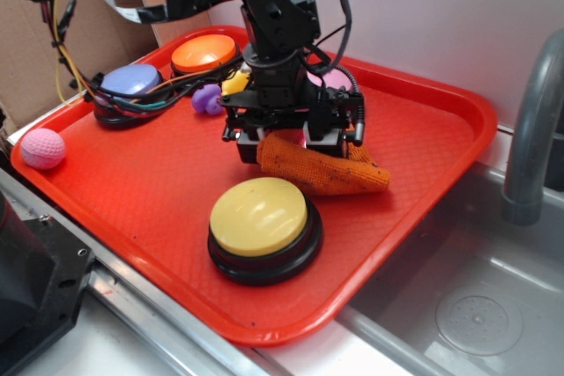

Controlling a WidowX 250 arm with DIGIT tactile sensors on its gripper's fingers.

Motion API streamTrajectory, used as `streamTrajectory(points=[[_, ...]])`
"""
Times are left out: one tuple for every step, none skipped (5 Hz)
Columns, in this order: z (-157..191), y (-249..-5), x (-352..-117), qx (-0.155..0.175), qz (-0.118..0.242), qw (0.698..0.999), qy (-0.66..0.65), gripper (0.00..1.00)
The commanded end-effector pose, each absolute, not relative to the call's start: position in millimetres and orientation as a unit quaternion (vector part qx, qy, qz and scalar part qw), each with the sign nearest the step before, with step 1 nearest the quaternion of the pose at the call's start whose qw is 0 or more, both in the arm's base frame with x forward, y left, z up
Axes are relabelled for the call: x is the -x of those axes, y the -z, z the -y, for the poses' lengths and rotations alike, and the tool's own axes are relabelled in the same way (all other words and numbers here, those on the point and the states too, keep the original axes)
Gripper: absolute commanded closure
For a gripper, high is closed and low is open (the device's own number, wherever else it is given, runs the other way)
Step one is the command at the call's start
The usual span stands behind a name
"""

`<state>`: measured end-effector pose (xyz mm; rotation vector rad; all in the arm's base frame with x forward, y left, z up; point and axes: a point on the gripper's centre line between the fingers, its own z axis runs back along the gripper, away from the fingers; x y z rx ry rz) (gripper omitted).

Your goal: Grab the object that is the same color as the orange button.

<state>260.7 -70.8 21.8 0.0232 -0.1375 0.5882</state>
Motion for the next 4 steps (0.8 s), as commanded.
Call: streamTrajectory(points=[[61.4,-71.3,-271.6,0.007,0.050,0.984,-0.174,1.00],[47.6,-112.0,-265.4,-0.007,0.035,0.994,-0.107,1.00],[23.9,-150.2,-248.8,-0.016,0.023,0.999,-0.037,1.00],[-4.0,-180.7,-232.5,-0.018,0.020,0.999,-0.034,1.00]])
